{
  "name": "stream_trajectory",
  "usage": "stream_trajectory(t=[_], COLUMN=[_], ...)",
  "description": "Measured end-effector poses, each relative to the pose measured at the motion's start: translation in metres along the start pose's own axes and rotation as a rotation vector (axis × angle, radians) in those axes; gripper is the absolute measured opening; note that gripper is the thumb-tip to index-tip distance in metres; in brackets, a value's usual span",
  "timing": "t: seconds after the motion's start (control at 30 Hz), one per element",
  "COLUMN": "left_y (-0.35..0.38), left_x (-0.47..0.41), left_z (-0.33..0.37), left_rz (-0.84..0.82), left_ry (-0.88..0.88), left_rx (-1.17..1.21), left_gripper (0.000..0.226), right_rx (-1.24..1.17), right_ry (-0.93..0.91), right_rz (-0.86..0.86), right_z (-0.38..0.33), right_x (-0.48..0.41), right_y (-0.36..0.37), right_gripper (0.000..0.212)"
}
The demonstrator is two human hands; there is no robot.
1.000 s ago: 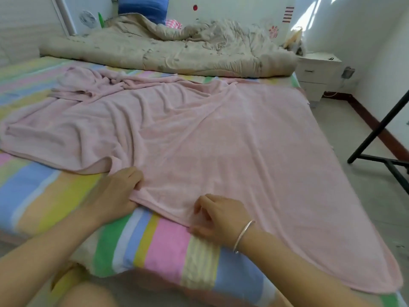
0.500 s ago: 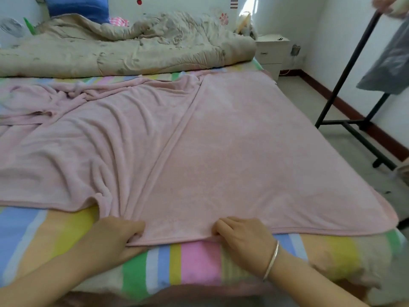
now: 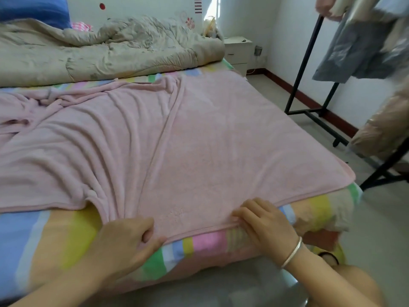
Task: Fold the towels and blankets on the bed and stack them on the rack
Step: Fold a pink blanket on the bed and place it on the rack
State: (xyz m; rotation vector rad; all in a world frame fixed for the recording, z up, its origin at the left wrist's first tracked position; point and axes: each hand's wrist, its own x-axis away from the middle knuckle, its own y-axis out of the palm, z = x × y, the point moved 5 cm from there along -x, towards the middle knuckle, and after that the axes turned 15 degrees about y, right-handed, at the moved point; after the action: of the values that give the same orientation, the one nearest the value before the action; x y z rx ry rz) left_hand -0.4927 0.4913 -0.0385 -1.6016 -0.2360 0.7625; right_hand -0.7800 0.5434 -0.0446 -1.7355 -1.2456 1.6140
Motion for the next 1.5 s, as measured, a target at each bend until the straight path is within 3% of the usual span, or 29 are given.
stream_trajectory(t=[0.1, 0.27, 0.43, 0.57, 0.7, 0.8, 0.9, 1.0, 1.07, 1.17, 1.27, 1.37, 1.5], left_y=[0.001, 0.020, 0.039, 0.049, 0.056, 0.056, 0.055, 0.053, 0.058, 0.070, 0.082, 0.091, 0.090], left_x=[-0.031, -0.084, -0.106, -0.113, -0.110, -0.114, -0.131, -0.166, -0.187, -0.206, -0.213, -0.211, -0.209], left_z=[0.017, 0.080, 0.101, 0.110, 0.114, 0.114, 0.113, 0.127, 0.141, 0.163, 0.171, 0.177, 0.185], left_rz=[0.052, 0.063, -0.039, -0.067, -0.121, -0.124, -0.109, -0.041, -0.062, -0.091, -0.098, -0.128, -0.110], left_ry=[-0.009, 0.187, 0.256, 0.383, 0.447, 0.433, 0.355, 0.315, 0.316, 0.379, 0.401, 0.439, 0.485], left_rx=[0.006, 0.082, -0.065, -0.144, -0.100, -0.046, -0.034, -0.022, 0.014, -0.030, -0.092, -0.054, 0.017], left_gripper=[0.032, 0.023, 0.026, 0.010, 0.012, 0.013, 0.027, 0.034, 0.032, 0.034, 0.022, 0.016, 0.016], right_rx=[0.122, 0.318, 0.346, 0.356, 0.294, 0.190, -0.023, -0.068, 0.044, -0.003, -0.014, -0.056, -0.110], right_ry=[0.148, 0.380, 0.268, 0.125, 0.089, 0.101, 0.361, 0.793, 1.087, 1.539, 1.616, 1.574, 1.661], right_rz=[0.054, 0.061, 0.047, 0.092, 0.185, 0.115, 0.061, 0.227, 0.234, 0.064, -0.024, 0.117, 0.160], right_z=[0.039, 0.115, 0.140, 0.150, 0.147, 0.146, 0.159, 0.198, 0.231, 0.278, 0.303, 0.310, 0.319], right_x=[0.016, 0.014, 0.008, 0.031, 0.047, 0.049, 0.041, 0.027, 0.022, 0.029, 0.032, 0.039, 0.070], right_y=[-0.014, -0.024, -0.034, -0.046, -0.048, -0.051, -0.063, -0.076, -0.075, -0.065, -0.053, -0.058, -0.057], right_gripper=[0.027, 0.031, 0.023, 0.019, 0.015, 0.019, 0.022, 0.019, 0.035, 0.061, 0.045, 0.025, 0.023])
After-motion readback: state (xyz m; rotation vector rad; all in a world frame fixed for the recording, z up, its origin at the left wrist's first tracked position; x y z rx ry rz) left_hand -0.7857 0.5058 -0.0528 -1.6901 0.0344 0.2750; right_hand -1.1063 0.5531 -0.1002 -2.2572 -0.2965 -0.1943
